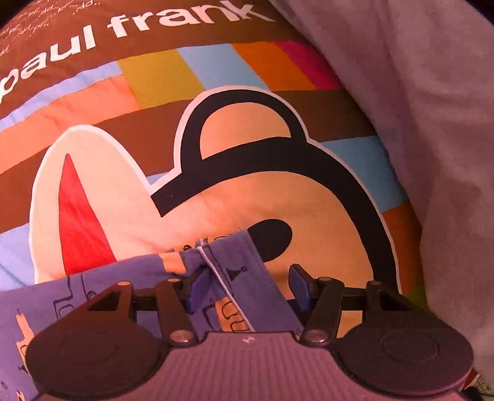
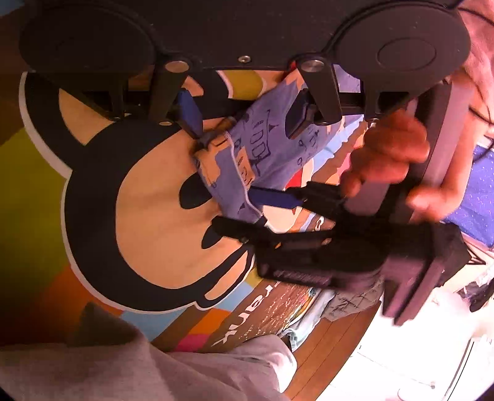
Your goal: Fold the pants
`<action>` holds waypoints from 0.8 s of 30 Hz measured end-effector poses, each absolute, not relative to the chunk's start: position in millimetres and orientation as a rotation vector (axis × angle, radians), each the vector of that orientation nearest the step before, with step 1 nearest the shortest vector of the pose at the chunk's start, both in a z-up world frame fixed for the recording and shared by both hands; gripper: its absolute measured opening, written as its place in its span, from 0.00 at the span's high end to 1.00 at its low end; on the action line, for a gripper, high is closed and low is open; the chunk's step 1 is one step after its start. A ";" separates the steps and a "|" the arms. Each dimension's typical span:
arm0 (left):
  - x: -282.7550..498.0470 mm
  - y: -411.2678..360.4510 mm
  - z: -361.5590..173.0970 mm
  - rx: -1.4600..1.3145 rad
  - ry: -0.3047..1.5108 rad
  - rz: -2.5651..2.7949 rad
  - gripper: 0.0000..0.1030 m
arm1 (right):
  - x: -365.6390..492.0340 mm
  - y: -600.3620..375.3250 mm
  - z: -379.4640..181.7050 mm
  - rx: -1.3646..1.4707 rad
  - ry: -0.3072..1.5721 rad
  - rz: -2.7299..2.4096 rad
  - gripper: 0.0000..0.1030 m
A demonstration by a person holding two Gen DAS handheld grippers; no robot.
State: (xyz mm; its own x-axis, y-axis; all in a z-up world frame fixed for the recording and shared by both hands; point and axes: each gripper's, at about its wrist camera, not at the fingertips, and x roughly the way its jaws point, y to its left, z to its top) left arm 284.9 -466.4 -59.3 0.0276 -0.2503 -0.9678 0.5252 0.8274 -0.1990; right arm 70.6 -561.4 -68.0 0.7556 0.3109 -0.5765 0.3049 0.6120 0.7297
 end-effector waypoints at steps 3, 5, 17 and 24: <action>283.9 -470.4 -59.5 0.279 1.428 -0.605 0.39 | 72.7 -562.5 -71.5 0.959 0.734 -0.008 0.39; 283.0 -473.7 -60.0 0.293 1.429 -0.595 0.39 | 74.4 -566.1 -75.4 1.007 0.715 -0.020 0.39; 277.7 -495.5 -49.4 0.417 1.446 -0.552 0.35 | 73.4 -544.7 -64.0 0.824 0.675 -0.133 0.81; 265.6 -509.2 -45.2 0.500 1.419 -0.541 0.33 | 77.1 -502.2 -37.8 0.533 0.645 -0.055 0.81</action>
State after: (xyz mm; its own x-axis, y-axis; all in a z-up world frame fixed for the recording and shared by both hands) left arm 265.6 -509.2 -45.2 0.0722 -0.0527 -0.9960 0.6237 0.7817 0.0039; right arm 77.1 -502.2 -37.8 0.8026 0.1132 -0.5856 0.2107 0.8647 0.4559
